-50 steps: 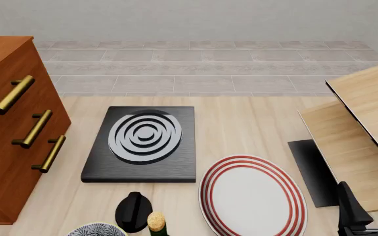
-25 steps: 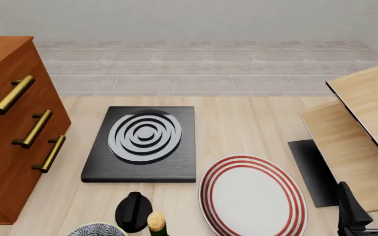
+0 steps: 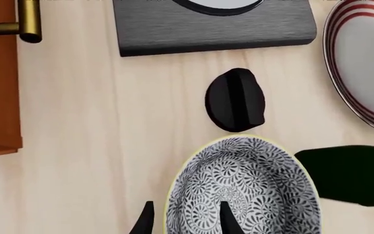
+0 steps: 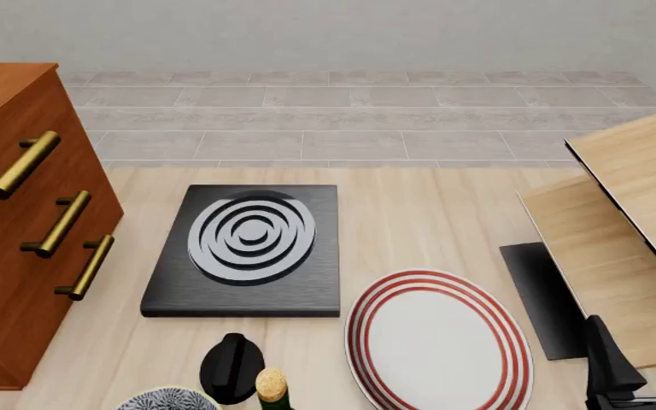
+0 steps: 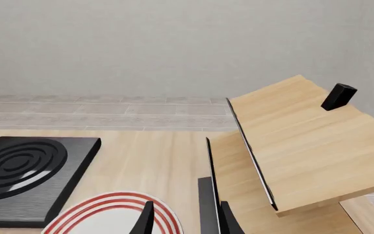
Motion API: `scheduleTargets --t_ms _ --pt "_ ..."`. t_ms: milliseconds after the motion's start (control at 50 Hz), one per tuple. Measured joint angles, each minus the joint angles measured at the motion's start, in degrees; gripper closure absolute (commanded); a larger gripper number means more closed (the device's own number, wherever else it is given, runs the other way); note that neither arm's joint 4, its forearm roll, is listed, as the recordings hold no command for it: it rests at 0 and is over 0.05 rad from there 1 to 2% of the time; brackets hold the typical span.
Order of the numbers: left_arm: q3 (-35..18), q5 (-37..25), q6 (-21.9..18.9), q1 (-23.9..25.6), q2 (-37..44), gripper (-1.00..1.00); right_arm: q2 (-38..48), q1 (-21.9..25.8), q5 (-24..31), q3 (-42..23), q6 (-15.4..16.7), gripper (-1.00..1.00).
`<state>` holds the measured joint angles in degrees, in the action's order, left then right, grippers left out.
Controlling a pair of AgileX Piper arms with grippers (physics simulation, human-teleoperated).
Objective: Put the bowl on the top of the cabinet.
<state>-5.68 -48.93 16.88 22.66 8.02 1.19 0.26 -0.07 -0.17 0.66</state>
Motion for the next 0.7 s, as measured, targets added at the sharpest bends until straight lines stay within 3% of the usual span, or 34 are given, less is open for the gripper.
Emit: scheduleTargets --t_ms 460,480,700 --pt "1.3 3.3 1.7 1.3 0.4 -1.00 0.3 0.0 -0.4 0.1 0.0 -1.00" --pt "1.3 3.4 1.7 1.2 0.4 1.00 0.3 0.0 -0.4 0.1 0.0 -1.00" --pt "1.7 4.0 0.6 -0.2 1.2 1.00 0.4 0.0 -0.4 0.1 0.1 -1.00"
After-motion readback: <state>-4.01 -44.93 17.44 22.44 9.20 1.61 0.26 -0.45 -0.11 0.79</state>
